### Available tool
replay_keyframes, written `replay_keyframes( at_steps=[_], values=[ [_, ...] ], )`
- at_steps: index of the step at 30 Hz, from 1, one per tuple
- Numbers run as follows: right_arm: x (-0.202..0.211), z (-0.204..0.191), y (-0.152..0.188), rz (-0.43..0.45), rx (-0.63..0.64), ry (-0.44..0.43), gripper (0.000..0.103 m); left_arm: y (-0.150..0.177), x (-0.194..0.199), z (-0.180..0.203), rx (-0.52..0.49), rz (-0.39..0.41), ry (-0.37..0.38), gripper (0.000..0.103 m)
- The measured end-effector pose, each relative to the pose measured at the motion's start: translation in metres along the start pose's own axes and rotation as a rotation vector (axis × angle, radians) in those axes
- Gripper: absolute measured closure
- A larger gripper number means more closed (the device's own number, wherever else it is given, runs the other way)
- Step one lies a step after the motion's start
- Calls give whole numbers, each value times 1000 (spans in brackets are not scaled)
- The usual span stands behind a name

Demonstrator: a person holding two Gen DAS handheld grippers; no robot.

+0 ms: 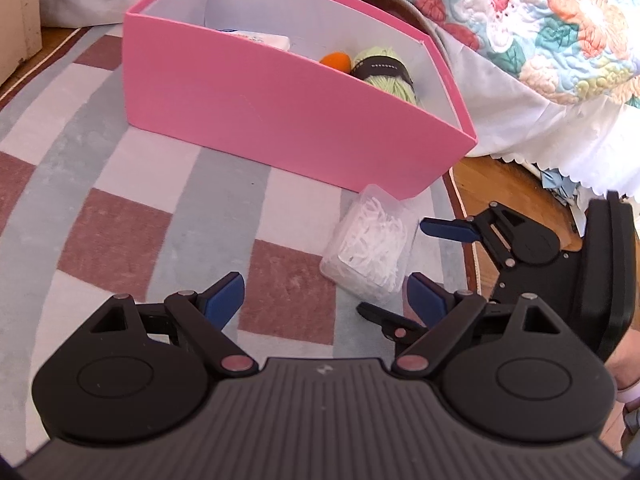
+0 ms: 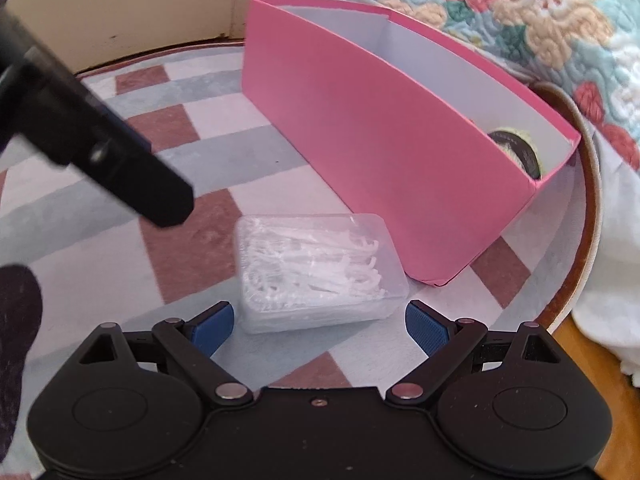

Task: Organize objects
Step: 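Lower the left tool over the clear floss-pick box on the rug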

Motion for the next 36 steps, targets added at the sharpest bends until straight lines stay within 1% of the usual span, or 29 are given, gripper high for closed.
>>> replay_keyframes(
  at_steps=[4, 8, 11, 13, 15, 16, 17, 22, 24, 27, 29, 30, 32, 36],
  values=[
    [-4, 5, 1, -2, -39, -29, 7, 2, -7, 2, -9, -10, 8, 16],
    [-11, 12, 4, -10, -89, -55, 1, 6, -13, 0, 17, -9, 27, 18],
    [-16, 17, 3, -21, -118, -90, 1, 7, -18, -2, 28, -9, 31, 19],
    [-19, 17, 2, -26, -132, -107, 1, 7, -20, -4, 40, -8, 41, 22],
    [-22, 18, 1, -24, -151, -118, 1, 6, -23, -5, 60, -8, 61, 29],
    [-24, 17, 0, -20, -168, -118, 1, 6, -24, -6, 70, -8, 72, 30],
    [-25, 16, -2, -13, -179, -110, 0, 5, -25, -7, 79, -5, 80, 33],
    [-23, 5, -11, 38, -119, -74, 1, 5, -27, -11, 92, 2, 92, 41],
    [-23, 2, -13, 30, -120, -74, 1, 6, -27, -13, 102, 7, 102, 48],
    [-20, -1, -15, 18, -125, -78, 4, 5, -26, -15, 125, 10, 126, 54],
    [-17, -5, -14, 9, -129, -79, 4, 5, -25, -15, 125, 17, 132, 56],
    [-16, -6, -13, 4, -135, -78, 4, 4, -24, -15, 123, 20, 136, 61],
    [-13, -8, -12, -2, -149, -85, 4, 4, -24, -15, 128, 19, 144, 65],
    [-5, -15, -9, -13, -202, -114, 3, 5, -22, -17, 140, 20, 154, 67]
  ],
)
Point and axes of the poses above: each gripper's, at about its wrist camera, not at the fingertips, and x roughly against the way its jaws point, z to its right, y to its underside, the point moved 5 cm from there along -x, roughly the way its jaws point, and after that the axes turned 12 degrees about y, right-handed, at the moved point
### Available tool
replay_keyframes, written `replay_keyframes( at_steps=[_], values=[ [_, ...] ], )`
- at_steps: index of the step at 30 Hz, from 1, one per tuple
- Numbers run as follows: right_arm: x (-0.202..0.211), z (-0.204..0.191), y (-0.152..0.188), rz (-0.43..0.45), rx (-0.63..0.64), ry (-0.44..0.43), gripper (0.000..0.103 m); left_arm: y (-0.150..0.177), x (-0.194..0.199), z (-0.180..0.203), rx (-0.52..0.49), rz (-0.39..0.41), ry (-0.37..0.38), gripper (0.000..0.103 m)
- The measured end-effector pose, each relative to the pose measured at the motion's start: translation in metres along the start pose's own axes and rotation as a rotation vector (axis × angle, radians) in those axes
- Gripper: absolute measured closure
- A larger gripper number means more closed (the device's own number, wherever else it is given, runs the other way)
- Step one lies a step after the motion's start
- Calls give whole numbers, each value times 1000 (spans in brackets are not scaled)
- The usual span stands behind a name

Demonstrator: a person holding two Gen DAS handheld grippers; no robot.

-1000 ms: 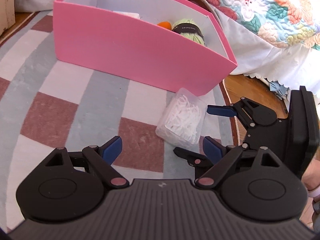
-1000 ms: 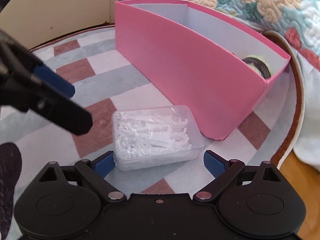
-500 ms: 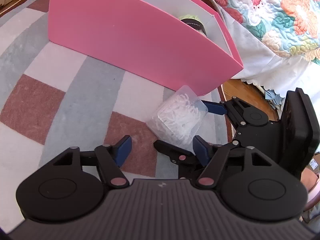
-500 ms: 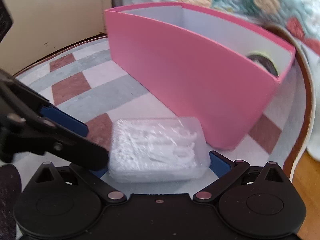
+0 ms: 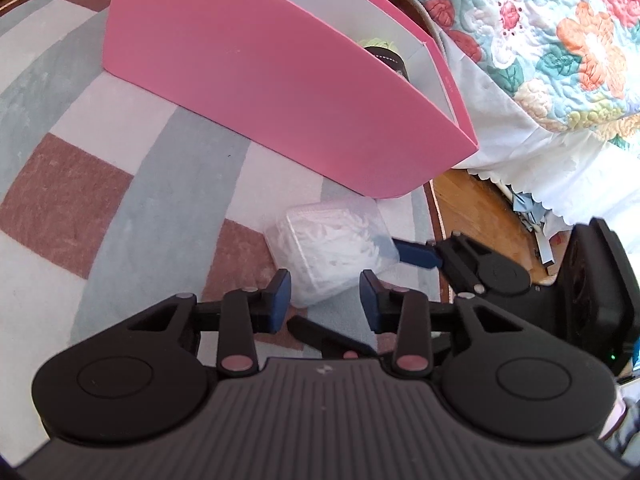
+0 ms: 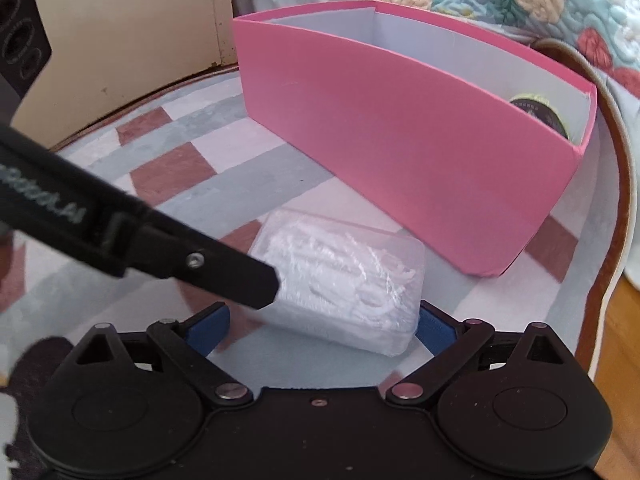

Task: Organize objects
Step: 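Lower the left tool over the clear floss-pick box on the rug, then close the left tool on the end of the floss-pick box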

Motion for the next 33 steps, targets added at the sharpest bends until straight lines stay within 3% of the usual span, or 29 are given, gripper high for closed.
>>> replay_keyframes(
  at_steps=[6, 9, 12, 16, 20, 23, 27, 33],
  values=[
    [13, 2, 6, 8, -214, -62, 3, -3, 9, -8, 33, 11, -3, 67],
    [18, 1, 9, 25, -312, -66, 7, -2, 9, -12, 43, -30, -14, 67],
    [20, -7, 9, 26, -309, -29, 11, -2, 13, -15, 58, -22, -25, 67],
    [28, -15, 7, 27, -324, -61, 17, -6, 25, -18, 72, 14, -71, 67],
    [26, -22, 4, 10, -308, -40, 22, -3, 29, -22, 105, -50, -75, 67],
    [32, -25, 5, 7, -337, -49, 24, -3, 33, -27, 123, -42, -104, 67],
    [40, -34, 6, 21, -378, -39, 24, -3, 31, -20, 47, -86, -174, 67],
    [38, -37, 10, -2, -436, -20, 23, -12, 39, -28, 64, -35, -136, 67]
  ],
)
Point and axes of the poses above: each gripper's, at about its wrist camera, not at the fingertips, and x roughly against the way its jaws point, z to its right, y to its underside, the point moved 5 cm from there along -x, roughly the way its jaws point, and after that the axes turned 12 degrees about y, right-handed, at the moved point
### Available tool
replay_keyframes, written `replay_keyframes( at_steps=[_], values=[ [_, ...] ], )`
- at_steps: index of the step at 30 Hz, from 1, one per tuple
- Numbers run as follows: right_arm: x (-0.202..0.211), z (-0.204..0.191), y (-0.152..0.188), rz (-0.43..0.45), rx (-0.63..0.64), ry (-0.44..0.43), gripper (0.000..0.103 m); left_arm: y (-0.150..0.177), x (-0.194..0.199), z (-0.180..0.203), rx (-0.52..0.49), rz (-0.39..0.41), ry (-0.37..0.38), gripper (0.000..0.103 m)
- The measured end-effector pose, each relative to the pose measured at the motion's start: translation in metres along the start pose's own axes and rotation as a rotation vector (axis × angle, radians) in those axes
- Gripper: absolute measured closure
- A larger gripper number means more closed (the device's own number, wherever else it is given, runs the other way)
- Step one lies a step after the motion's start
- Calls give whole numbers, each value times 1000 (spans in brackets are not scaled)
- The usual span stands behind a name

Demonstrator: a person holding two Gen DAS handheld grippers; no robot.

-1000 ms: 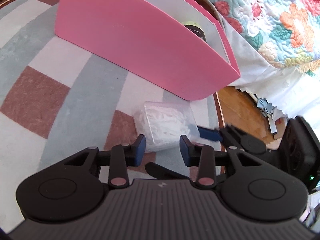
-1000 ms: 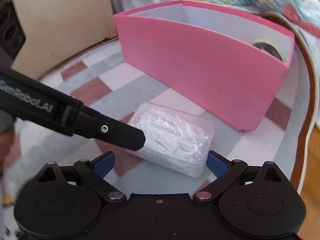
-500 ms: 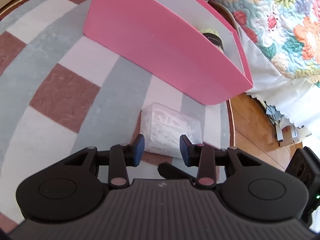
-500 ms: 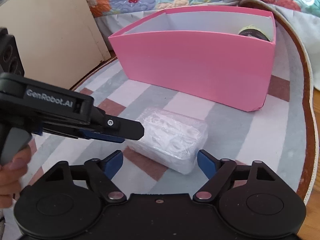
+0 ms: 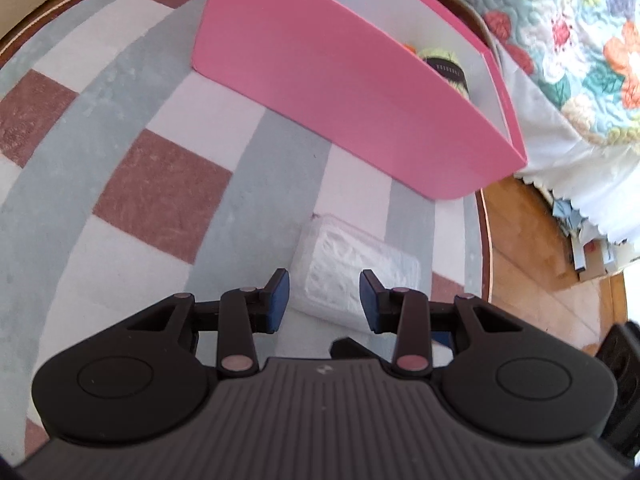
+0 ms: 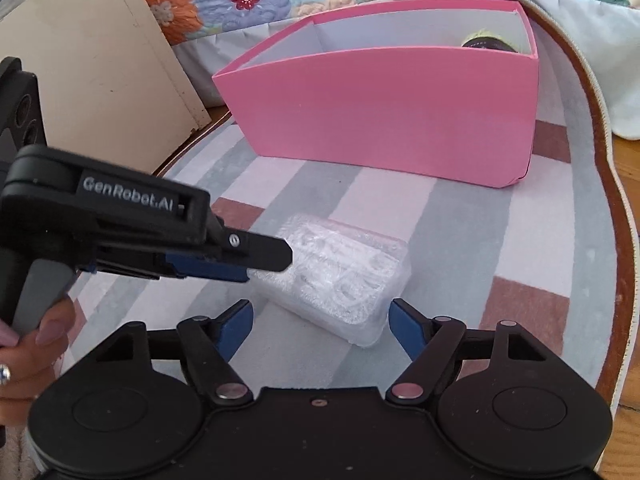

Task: Organize objects
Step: 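Close the left tool on the end of the floss-pick box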

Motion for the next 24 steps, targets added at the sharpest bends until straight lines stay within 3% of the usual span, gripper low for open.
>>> replay_keyframes(
  at_steps=[4, 7, 10, 17, 24],
  values=[
    [4, -1, 1, 15, -57, 3, 22, -7, 0, -5, -17, 41, 0, 67],
    [3, -6, 1, 12, -43, 13, 22, -8, -4, -8, -16, 41, 23, 77],
    [2, -9, 1, 10, -16, 34, 21, -9, -7, -9, -21, 26, 48, 78],
    [-6, -16, -6, 17, 36, 149, 21, -9, -10, -22, 133, -1, 97, 78],
    [-15, -27, -6, 4, 110, 230, 16, -8, -13, -21, 138, 0, 97, 74]
  ],
)
Point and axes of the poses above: each gripper's, at about its wrist camera, not at the fingertips, and x roughly against the way its jaws point, z to its right, y to its underside, the point moved 5 cm from there along -x, roughly the way its jaws point, and after that the axes turned 12 degrees about y, right-handed, at the moved point
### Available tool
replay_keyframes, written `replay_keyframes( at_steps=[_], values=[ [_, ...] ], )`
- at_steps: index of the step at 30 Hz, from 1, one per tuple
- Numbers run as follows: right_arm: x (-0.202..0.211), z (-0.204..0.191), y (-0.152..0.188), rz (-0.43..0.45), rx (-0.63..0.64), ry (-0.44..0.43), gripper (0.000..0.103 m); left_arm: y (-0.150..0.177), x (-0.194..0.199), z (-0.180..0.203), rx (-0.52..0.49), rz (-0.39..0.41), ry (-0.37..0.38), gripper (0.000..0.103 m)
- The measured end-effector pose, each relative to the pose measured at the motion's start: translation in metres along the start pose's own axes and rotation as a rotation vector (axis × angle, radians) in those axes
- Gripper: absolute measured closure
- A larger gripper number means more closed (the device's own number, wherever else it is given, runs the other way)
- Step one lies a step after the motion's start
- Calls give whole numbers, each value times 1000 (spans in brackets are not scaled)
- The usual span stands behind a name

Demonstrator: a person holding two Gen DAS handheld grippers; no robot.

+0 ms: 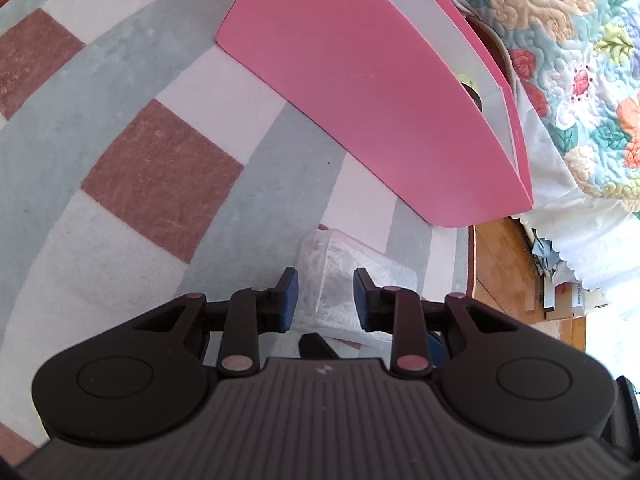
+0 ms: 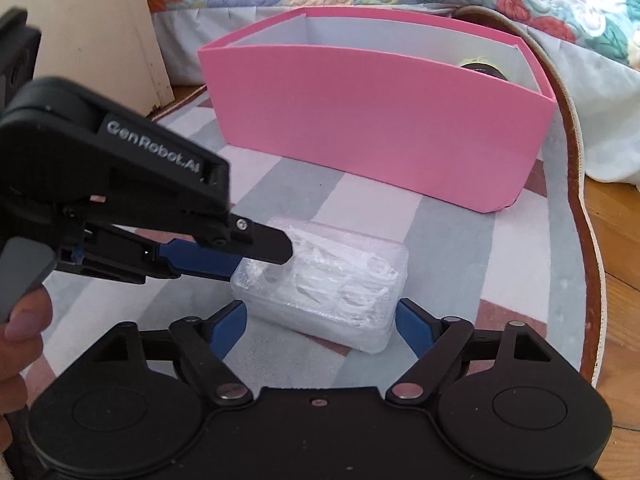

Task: Organize objects
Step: 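Close the left tool on the end of the floss-pick box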

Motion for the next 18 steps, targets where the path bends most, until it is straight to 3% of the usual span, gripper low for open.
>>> replay_keyframes(
  at_steps=[2, 5, 12, 18],
  values=[
    [-3, -2, -2, -6, 7, 12, 13, 1, -1, 2, -14, -4, -6, 72],
    [-6, -3, -4, -6, 20, 21, 11, 1, -2, -5, 10, -9, -2, 58],
    [-7, 2, -1, 12, 17, 12, 11, -1, 0, -9, 0, -6, 57, 69],
    [0, -1, -3, 8, -10, 7, 17, 1, 7, 4, -65, -20, 4, 71]
  ],
)
Point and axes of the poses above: each gripper's, at about its wrist camera, not at the fingertips, and x roughly against the way its jaws point, z to its right, y to its underside, the point moved 5 cm from there along -x, roughly the way its jaws point, and after that the axes turned 12 degrees about y, right-handed, at the moved point
